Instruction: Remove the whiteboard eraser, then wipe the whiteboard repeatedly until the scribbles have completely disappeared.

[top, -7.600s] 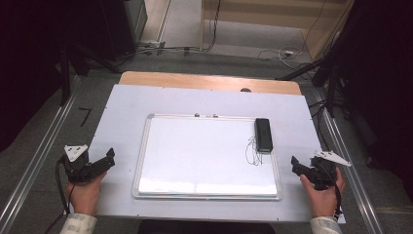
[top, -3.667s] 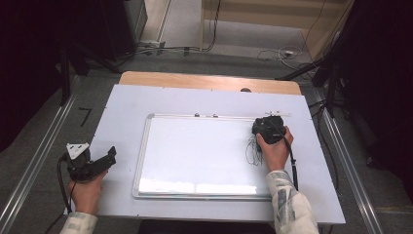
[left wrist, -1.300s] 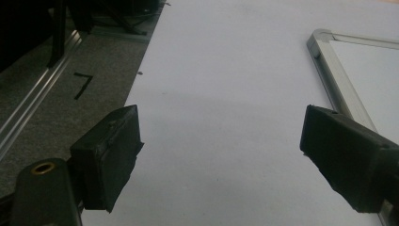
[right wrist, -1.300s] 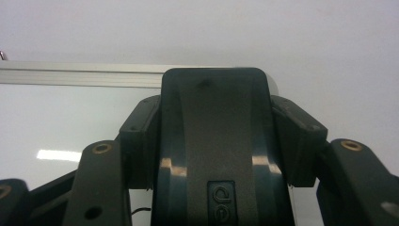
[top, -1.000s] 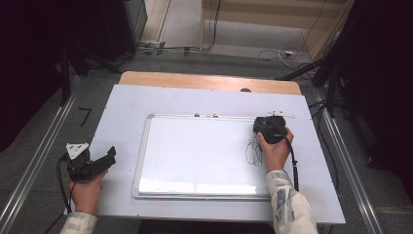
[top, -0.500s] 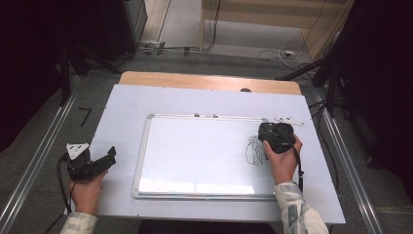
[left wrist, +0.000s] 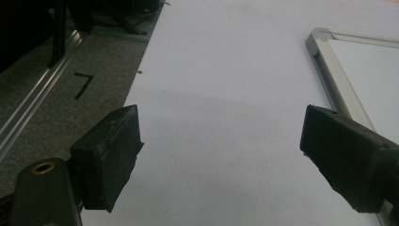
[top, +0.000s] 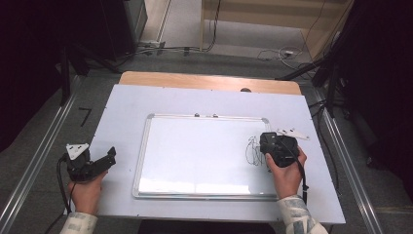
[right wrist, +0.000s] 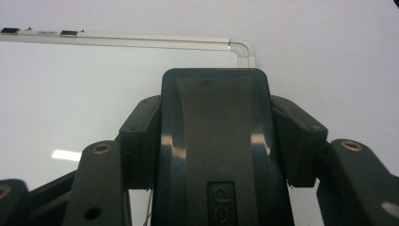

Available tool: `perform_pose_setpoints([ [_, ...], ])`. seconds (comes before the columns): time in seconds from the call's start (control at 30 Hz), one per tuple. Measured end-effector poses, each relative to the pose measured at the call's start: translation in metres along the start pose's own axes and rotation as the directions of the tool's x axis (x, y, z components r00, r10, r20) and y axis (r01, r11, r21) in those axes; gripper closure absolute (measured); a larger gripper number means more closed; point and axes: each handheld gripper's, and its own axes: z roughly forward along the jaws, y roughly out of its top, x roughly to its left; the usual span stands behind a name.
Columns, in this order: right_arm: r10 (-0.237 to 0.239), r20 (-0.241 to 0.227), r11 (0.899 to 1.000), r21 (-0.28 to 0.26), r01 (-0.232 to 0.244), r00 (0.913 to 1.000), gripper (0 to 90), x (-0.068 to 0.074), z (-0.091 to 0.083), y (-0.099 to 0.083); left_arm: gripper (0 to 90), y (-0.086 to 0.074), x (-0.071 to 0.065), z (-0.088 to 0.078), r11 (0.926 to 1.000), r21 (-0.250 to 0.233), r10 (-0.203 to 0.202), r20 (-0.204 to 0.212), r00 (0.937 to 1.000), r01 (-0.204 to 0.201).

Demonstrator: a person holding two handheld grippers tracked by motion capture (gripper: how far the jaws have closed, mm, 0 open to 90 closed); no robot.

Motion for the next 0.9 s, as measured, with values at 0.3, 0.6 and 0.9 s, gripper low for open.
perform_pose_setpoints([
  [0.3, -0.006, -0.003, 1.0, 0.004, 0.006, 1.0, 39.1, 0.003, 0.001, -0.009, 13.5, 0.0, 0.0, 0.001, 1.0, 0.001, -0.001, -0.001, 1.0, 0.001],
  [0.6, 0.002, -0.005, 1.0, 0.006, -0.002, 1.0, 39.1, 0.002, 0.001, -0.012, 13.4, 0.0, 0.0, 0.0, 1.0, -0.001, -0.001, 0.002, 1.0, 0.001],
  [0.9, -0.001, -0.006, 1.0, 0.006, 0.001, 1.0, 39.2, 0.004, 0.002, -0.014, 13.5, 0.0, 0.0, 0.001, 1.0, -0.001, -0.004, 0.0, 1.0, 0.004],
])
